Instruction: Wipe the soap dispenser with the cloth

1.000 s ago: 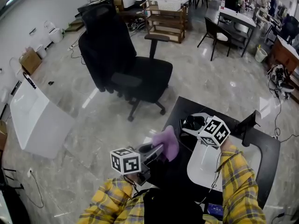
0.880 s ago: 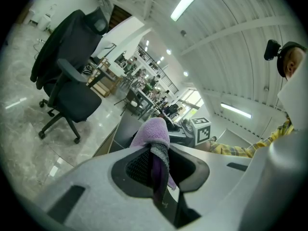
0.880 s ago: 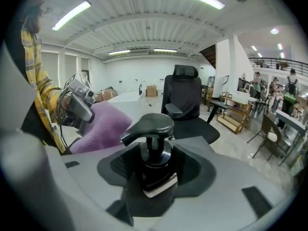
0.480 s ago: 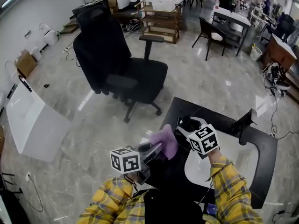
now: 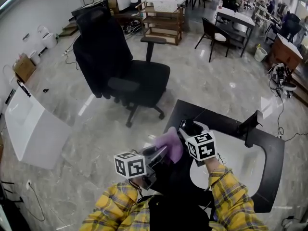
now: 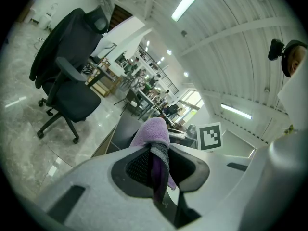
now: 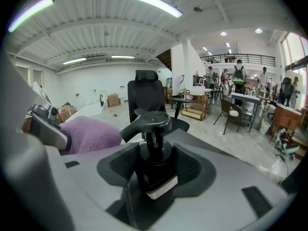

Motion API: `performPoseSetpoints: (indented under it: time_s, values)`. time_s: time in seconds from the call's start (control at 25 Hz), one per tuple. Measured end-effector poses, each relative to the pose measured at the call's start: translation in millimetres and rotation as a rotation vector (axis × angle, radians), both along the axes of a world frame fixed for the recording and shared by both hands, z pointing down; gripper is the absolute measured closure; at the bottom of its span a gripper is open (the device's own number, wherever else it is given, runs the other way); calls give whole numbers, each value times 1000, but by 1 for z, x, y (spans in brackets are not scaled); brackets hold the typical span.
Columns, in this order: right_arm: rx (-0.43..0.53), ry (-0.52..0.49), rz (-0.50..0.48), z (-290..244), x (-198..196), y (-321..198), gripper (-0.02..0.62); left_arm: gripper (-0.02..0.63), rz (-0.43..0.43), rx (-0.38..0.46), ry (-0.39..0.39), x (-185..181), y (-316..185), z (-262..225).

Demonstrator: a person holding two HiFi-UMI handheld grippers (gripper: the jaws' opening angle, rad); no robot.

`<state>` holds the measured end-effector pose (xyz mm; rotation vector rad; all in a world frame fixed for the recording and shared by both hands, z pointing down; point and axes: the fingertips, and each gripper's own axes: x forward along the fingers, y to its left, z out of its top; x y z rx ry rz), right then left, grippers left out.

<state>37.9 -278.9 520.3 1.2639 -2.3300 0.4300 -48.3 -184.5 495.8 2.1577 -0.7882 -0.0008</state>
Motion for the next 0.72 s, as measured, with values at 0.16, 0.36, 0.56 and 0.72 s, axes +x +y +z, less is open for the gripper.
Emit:
performPoseSetpoints:
  time_s: [0.16, 0.36, 0.56, 0.72]
  values:
    - [-8, -14, -70, -1, -6, 10, 362, 541, -6, 8, 3, 1, -2, -1]
    - [51, -94, -45, -12, 5, 31, 345, 541, 2, 64, -25, 10, -8, -8]
    - [68, -213, 55, -24, 35, 45, 347, 541, 69, 132, -77, 29, -12, -15]
    - [69, -235, 100, -27, 52, 56, 353, 541, 103, 128, -91, 44, -12, -11]
